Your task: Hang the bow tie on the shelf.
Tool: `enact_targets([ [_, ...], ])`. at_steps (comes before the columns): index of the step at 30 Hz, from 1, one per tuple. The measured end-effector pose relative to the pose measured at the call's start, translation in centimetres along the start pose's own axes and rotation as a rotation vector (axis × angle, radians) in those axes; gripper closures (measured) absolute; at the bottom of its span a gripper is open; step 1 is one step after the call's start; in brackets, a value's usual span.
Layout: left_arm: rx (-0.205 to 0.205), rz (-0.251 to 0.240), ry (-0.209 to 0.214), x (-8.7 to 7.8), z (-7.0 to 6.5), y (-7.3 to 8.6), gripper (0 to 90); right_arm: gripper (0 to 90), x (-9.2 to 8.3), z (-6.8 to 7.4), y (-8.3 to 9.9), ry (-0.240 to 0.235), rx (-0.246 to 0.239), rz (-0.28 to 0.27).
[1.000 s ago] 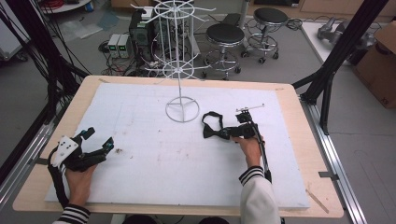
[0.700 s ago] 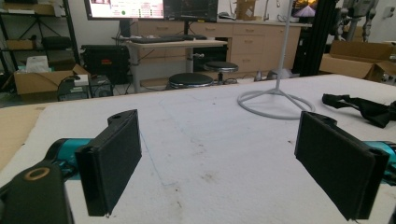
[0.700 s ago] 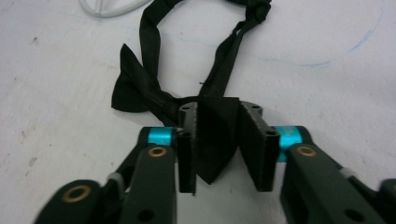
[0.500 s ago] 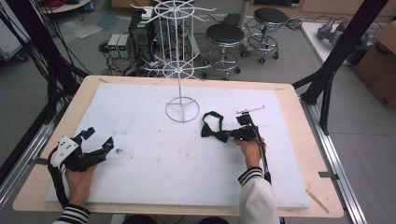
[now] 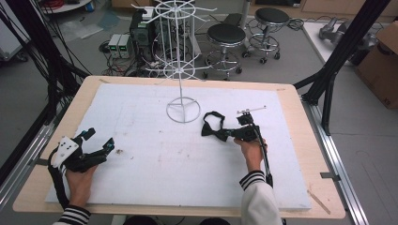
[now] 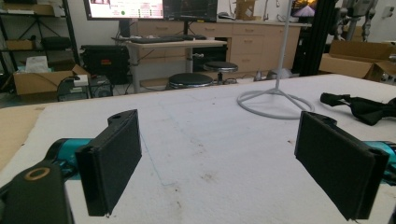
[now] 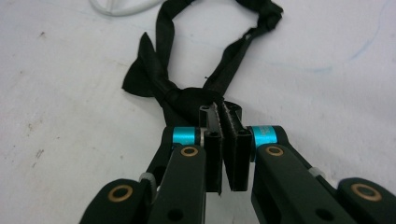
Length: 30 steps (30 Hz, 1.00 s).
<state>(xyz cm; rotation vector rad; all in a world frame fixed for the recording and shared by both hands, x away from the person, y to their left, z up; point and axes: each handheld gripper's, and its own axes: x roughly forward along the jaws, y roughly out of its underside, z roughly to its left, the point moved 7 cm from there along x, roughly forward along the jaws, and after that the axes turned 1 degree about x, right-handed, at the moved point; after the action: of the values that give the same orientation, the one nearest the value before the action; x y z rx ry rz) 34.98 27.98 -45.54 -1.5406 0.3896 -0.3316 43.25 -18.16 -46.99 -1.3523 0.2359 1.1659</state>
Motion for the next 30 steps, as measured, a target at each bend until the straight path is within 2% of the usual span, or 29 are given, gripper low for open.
enact_targets([
  [5, -0.001, 0.003, -0.001, 0.0, 0.0, 0.0, 14.9, 87.6, -0.9, 0.8, -0.8, 0.017, -0.094, -0.067],
  [8, -0.004, 0.002, -0.002, 0.0, 0.0, 0.0, 14.9, 87.5, -1.3, 1.0, -1.0, 0.018, -0.111, -0.092],
  [10, -0.001, 0.002, -0.003, 0.0, 0.0, 0.0, 14.9, 87.6, -2.0, 1.4, -1.5, 0.013, -0.133, -0.143],
  [12, -0.002, 0.002, -0.004, 0.0, 0.1, 0.0, 14.9, 87.5, -2.3, 1.6, -1.6, 0.008, -0.136, -0.162],
  [19, -0.003, 0.003, -0.006, 0.0, 0.1, 0.0, 14.9, 87.5, -5.1, 2.7, -3.0, -0.043, -0.142, -0.335],
  [24, -0.002, 0.003, -0.006, 0.0, 0.1, 0.0, 14.9, 87.5, -6.2, 2.7, -3.3, -0.04, -0.121, -0.386],
  [30, -0.003, 0.003, -0.008, 0.0, 0.1, 0.0, 15.1, 87.5, -8.1, 2.6, -4.1, -0.032, -0.092, -0.476],
])
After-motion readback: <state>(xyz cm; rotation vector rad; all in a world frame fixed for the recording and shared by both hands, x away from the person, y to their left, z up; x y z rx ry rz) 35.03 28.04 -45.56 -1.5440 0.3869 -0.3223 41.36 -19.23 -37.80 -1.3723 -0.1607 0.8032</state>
